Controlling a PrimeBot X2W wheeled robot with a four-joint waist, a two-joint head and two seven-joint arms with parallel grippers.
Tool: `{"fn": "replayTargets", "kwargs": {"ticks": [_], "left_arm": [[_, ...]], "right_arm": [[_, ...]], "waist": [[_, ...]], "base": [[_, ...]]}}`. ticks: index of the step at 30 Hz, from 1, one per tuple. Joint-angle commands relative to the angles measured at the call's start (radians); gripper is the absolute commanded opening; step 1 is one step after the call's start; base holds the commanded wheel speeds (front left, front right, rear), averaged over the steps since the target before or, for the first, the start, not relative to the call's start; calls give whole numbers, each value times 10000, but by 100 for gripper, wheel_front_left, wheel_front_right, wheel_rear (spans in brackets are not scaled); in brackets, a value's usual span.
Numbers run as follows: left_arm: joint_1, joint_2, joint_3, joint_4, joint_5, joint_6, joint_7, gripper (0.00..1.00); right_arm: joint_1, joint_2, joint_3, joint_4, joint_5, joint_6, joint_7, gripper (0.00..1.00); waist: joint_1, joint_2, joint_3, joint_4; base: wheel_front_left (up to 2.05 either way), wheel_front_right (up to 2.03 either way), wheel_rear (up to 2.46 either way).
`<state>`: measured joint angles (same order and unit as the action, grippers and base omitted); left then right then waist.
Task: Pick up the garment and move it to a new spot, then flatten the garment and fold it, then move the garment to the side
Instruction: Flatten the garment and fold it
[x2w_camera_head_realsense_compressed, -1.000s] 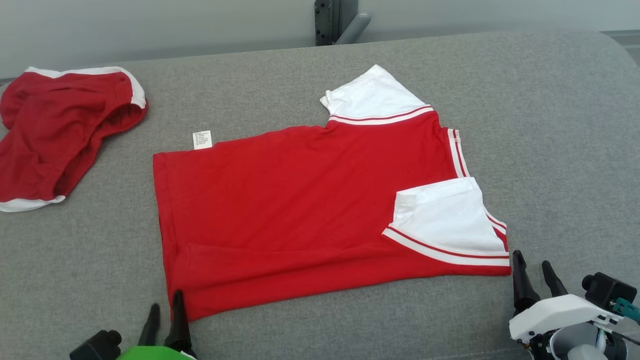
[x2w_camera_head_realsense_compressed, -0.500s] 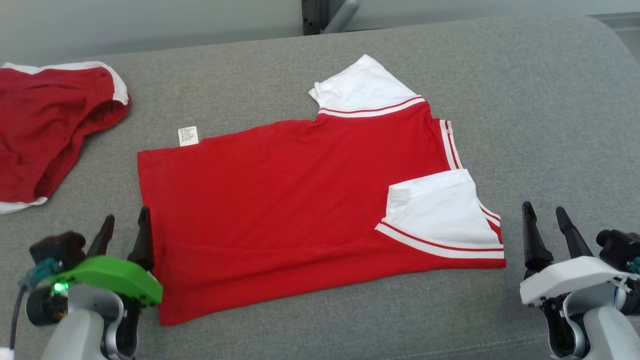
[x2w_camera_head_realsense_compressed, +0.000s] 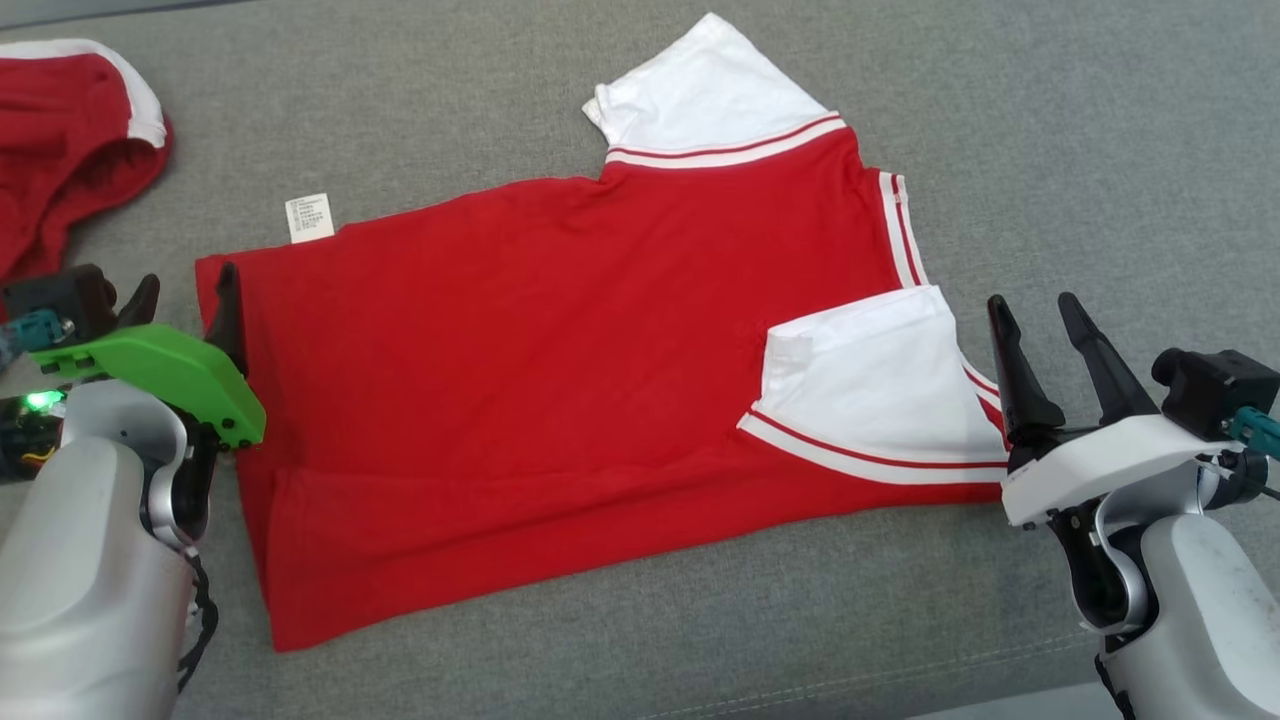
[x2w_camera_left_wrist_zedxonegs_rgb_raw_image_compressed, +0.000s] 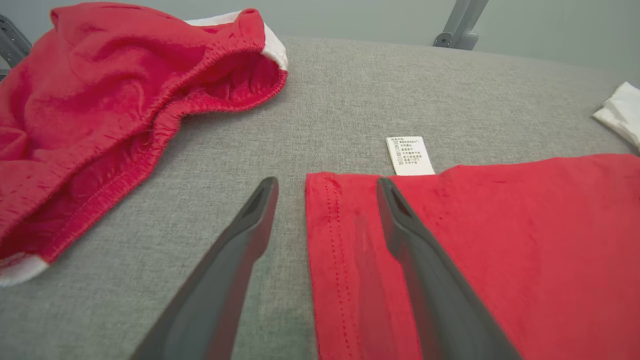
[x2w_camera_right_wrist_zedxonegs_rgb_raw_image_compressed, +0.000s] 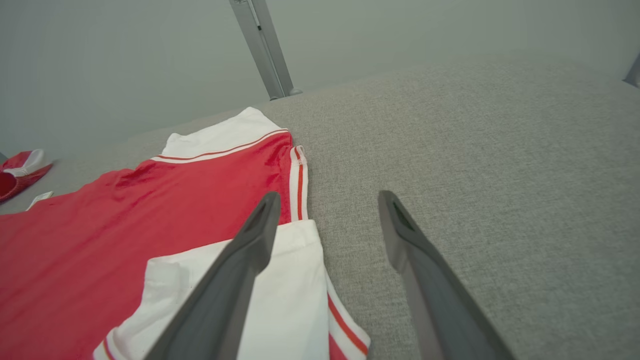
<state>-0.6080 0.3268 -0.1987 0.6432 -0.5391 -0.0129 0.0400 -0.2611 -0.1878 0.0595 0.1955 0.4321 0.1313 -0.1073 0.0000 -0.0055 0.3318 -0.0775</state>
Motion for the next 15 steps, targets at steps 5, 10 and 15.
{"fn": "replayTargets", "kwargs": {"ticks": [5, 10, 15], "left_arm": [[-914, 112, -103, 979, 229, 105, 4, 100], [-1365, 125, -243, 1711, 349, 99, 8, 98], [-1533, 87, -382, 2104, 393, -58, -36, 48]], "right_arm": [[-401, -231, 251, -6, 172, -10, -106, 100], [-610, -375, 405, 35, 243, -10, -143, 100], [-776, -510, 481, 18, 268, -10, -102, 100]], "waist": [[0, 55, 700, -205], [0, 55, 841, -229], [0, 55, 861, -222]], "base": [[0, 0, 0], [0, 0, 0], [0, 0, 0]]}}
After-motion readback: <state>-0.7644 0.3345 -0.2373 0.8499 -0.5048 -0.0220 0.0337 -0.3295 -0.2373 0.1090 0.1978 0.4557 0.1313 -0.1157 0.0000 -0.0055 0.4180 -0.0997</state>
